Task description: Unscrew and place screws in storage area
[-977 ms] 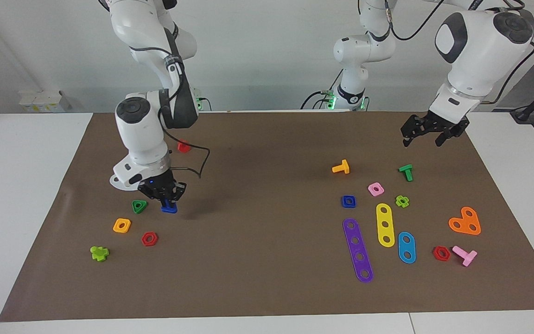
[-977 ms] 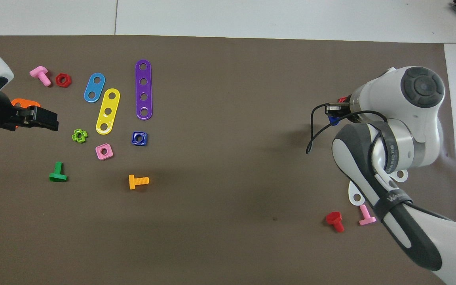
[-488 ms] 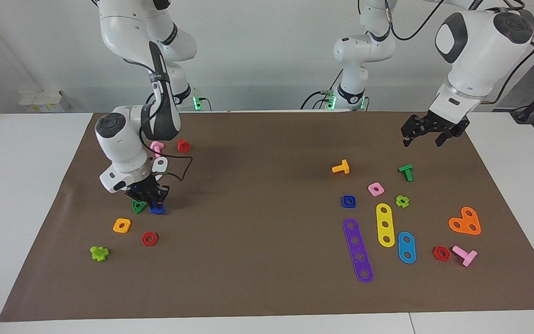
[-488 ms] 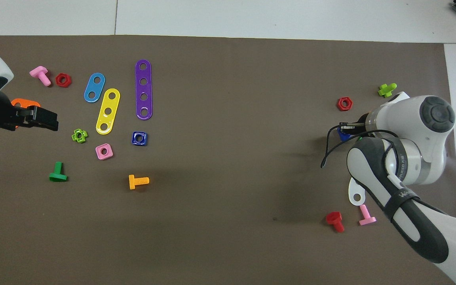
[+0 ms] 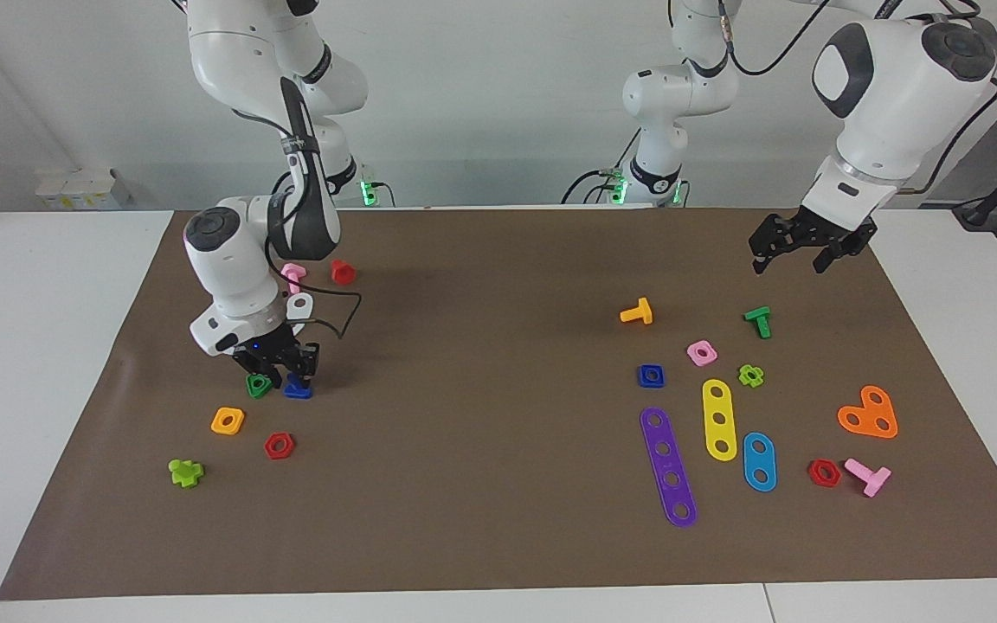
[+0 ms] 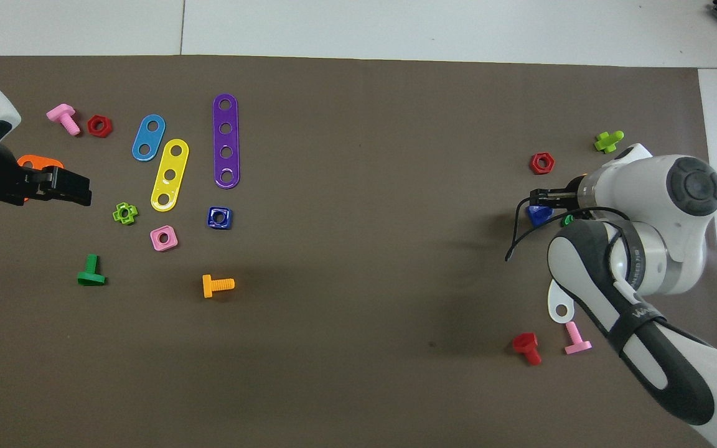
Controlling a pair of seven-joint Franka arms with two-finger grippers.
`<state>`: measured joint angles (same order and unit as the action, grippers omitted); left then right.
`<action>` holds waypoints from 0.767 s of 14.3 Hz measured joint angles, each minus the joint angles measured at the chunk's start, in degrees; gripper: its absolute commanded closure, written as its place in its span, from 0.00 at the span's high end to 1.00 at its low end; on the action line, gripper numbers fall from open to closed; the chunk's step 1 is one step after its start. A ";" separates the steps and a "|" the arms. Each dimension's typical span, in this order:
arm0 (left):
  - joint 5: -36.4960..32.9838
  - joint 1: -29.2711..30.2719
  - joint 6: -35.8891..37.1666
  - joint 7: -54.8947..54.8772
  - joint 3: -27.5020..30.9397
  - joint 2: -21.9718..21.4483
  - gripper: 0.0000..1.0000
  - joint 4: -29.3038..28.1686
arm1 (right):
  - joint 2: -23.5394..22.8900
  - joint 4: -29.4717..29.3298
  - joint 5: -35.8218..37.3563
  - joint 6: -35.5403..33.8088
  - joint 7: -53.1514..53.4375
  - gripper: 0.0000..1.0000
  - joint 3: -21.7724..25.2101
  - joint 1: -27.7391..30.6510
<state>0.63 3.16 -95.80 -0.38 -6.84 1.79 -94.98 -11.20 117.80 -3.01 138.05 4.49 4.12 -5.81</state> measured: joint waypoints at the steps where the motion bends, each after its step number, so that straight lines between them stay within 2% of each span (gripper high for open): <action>1: 0.00 0.00 0.00 0.00 0.00 0.00 1.00 0.00 | 1.39 -2.80 0.01 -4.69 1.62 1.00 0.06 0.02; 4: 0.00 0.01 0.00 0.00 0.00 0.00 1.00 0.00 | 7.05 -11.08 1.38 -20.26 4.06 1.00 0.65 0.54; 8: 0.00 0.01 0.00 0.00 0.00 0.00 1.00 0.00 | 13.71 -17.39 2.17 -37.33 4.21 1.00 0.77 3.86; 11: 0.00 0.02 0.00 0.00 -0.01 0.00 1.00 0.00 | 15.39 -20.29 2.28 -45.39 3.41 1.00 0.94 5.82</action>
<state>0.63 3.18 -95.80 -0.38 -6.85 1.79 -94.98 4.19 97.51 -0.74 92.66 7.91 5.06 0.01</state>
